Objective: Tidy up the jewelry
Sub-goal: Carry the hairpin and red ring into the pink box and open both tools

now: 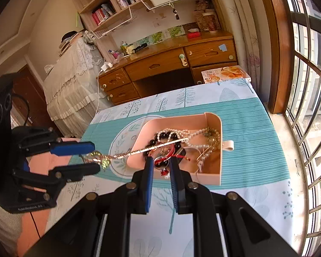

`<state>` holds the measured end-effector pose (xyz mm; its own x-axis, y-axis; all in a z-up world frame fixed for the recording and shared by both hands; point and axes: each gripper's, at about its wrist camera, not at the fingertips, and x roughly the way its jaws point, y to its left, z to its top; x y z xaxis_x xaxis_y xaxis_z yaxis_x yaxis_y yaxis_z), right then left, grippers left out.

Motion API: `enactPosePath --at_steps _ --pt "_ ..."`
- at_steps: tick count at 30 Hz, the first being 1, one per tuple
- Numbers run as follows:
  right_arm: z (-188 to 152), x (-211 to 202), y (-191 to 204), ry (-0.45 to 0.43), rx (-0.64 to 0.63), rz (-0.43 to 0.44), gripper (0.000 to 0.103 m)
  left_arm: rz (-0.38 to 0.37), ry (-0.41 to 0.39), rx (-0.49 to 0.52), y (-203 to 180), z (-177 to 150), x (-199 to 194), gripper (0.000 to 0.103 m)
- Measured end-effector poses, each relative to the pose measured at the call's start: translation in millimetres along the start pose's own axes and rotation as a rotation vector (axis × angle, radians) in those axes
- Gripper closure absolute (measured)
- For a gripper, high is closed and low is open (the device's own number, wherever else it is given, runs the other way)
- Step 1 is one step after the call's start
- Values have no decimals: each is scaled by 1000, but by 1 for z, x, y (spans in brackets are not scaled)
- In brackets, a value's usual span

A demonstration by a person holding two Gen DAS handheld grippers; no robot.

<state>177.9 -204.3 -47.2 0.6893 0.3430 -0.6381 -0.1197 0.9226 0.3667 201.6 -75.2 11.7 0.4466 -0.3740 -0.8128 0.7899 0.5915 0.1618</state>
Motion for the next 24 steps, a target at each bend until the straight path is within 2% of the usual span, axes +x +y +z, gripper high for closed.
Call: enactPosePath --at_steps 4,10,14,18,20,22,24 --pt "20 21 -17 4 56 -16 88 -70 11 -23 16 12 39 79" --pt "30 52 -31 45 91 -63 87 -81 53 -62 37 19 91 79" --pt "25 69 -39 92 122 -67 87 -108 53 -85 45 18 104 79" --pt "20 83 -44 147 159 -32 87 -92 56 -64 43 12 109 77" --pt "17 87 -44 167 175 -9 87 -82 62 -81 46 11 110 65" --pt "16 89 -42 179 184 1 87 -87 54 -108 50 7 109 43" --pt "14 89 -40 184 181 2 87 -96 42 -133 53 4 103 41"
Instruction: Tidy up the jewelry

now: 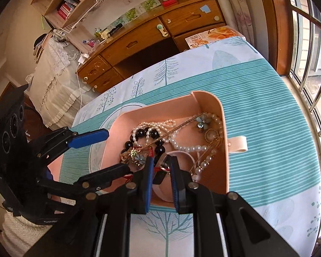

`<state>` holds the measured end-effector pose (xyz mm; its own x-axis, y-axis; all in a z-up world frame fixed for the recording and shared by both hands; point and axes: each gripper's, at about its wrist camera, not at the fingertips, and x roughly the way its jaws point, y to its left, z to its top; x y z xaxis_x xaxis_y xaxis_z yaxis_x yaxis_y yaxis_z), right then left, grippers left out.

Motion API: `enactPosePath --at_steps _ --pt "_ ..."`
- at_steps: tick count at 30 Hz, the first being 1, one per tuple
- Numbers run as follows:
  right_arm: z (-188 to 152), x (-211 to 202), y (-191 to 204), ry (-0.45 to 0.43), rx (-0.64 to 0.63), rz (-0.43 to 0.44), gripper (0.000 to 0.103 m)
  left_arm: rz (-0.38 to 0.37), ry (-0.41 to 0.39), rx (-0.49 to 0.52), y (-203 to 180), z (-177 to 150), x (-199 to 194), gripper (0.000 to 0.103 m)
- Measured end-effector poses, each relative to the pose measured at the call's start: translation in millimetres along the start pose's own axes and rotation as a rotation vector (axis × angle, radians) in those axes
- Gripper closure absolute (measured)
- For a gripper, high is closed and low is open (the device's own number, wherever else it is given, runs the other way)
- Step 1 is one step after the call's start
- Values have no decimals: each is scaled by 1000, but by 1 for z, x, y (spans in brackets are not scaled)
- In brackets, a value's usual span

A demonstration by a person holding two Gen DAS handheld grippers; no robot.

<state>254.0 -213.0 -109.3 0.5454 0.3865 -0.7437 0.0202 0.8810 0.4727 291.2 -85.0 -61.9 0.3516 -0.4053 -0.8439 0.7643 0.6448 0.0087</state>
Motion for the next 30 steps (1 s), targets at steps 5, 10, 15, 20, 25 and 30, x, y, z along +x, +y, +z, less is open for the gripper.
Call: enactPosePath --at_steps 5,10,15,20,25,30 --pt "-6 -8 5 -7 -1 6 87 -16 -28 -83 3 -7 -18 33" --pt "-17 -27 15 -36 -20 0 87 41 -81 -175 -5 -20 -47 25" --pt "-36 -46 26 -60 -60 -23 87 175 -132 -258 -24 -40 -81 16" --pt "-60 -67 36 -81 -106 -47 87 305 -132 -387 -45 -71 -104 15" --pt "-95 -94 49 -113 -168 -67 75 363 -153 -487 -77 -108 -121 14" --pt "-135 -120 65 -152 -227 -80 70 395 -179 -610 -105 -144 -137 14"
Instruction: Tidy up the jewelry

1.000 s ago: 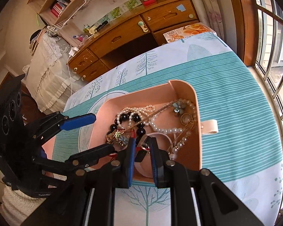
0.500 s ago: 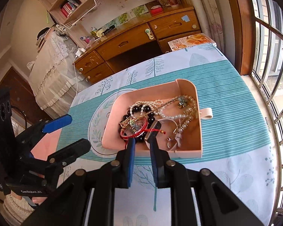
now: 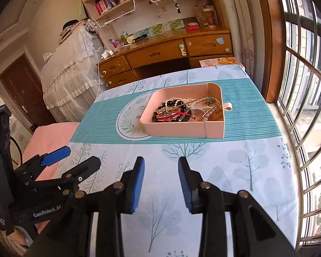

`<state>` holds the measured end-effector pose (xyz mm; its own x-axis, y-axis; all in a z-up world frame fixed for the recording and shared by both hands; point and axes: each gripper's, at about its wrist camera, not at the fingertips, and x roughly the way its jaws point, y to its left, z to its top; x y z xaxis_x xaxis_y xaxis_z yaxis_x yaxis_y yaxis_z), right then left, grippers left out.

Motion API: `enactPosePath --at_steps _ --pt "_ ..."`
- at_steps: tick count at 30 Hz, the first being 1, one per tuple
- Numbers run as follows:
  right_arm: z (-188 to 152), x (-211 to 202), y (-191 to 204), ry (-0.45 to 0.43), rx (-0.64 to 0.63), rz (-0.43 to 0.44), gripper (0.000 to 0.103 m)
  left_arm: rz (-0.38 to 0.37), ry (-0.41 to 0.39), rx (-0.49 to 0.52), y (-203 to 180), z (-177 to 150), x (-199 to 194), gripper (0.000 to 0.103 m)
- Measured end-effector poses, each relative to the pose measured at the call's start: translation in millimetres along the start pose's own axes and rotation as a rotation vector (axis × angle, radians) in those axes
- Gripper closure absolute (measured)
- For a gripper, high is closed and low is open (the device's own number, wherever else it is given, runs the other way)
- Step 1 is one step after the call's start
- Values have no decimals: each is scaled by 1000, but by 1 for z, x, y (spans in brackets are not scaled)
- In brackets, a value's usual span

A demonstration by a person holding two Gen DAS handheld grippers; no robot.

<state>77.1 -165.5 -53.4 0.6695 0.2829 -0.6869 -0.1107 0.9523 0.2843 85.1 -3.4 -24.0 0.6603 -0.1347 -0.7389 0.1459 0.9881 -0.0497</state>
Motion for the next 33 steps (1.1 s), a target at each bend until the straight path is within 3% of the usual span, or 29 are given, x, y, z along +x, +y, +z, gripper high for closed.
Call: enactPosePath --at_steps 6,8,9,12,13,18,33 --pt "-35 -31 9 -54 -12 -73 70 66 -46 -49 2 -37 -33 13" --pt "-44 -39 8 -69 -8 -94 69 76 -57 -45 1 -46 -41 8" --pt "-48 -41 8 -71 -7 -96 69 87 -63 -45 1 -51 -45 1" --pt "-59 -47 8 -63 1 -96 56 99 -84 -38 -4 -60 -56 1" --pt "-62 -48 8 -62 10 -92 52 96 -88 -32 -7 -62 -59 1" --pt "-67 -56 11 -74 29 -90 52 89 -105 -25 -14 -65 -67 1" --pt "-70 -54 28 -82 -9 -95 52 76 -41 -93 -5 -67 -56 1"
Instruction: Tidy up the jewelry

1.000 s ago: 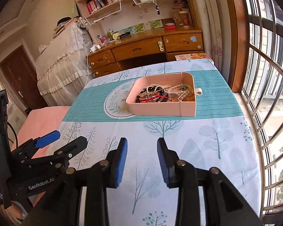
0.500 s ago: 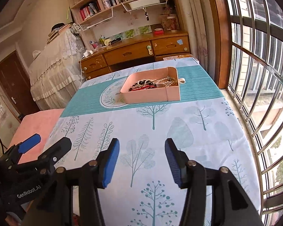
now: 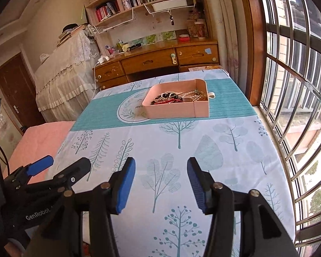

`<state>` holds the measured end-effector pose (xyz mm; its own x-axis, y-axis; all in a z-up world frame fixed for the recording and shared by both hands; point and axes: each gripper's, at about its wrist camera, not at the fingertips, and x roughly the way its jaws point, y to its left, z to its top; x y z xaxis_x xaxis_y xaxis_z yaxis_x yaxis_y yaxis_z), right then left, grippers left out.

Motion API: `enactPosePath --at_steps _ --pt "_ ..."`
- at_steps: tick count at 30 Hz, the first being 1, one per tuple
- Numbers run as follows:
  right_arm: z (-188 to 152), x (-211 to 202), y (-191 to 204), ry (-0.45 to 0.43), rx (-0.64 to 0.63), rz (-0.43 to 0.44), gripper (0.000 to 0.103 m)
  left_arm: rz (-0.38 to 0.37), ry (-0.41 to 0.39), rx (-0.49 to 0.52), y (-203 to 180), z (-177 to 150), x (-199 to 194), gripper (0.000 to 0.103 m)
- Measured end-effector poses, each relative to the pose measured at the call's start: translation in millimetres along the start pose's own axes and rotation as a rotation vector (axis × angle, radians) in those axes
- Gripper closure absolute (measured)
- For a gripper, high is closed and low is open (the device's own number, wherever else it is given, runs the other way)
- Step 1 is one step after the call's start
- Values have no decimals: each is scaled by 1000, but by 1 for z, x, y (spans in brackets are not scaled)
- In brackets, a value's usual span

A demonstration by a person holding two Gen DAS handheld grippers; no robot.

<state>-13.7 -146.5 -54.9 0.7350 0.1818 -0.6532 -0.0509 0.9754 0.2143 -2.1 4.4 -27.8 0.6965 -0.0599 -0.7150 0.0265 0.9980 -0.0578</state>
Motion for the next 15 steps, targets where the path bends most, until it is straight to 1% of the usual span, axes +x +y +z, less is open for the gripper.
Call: enactPosePath --at_steps 15 --pt "4 8 3 16 1 -5 52 8 11 3 2 3 6 1"
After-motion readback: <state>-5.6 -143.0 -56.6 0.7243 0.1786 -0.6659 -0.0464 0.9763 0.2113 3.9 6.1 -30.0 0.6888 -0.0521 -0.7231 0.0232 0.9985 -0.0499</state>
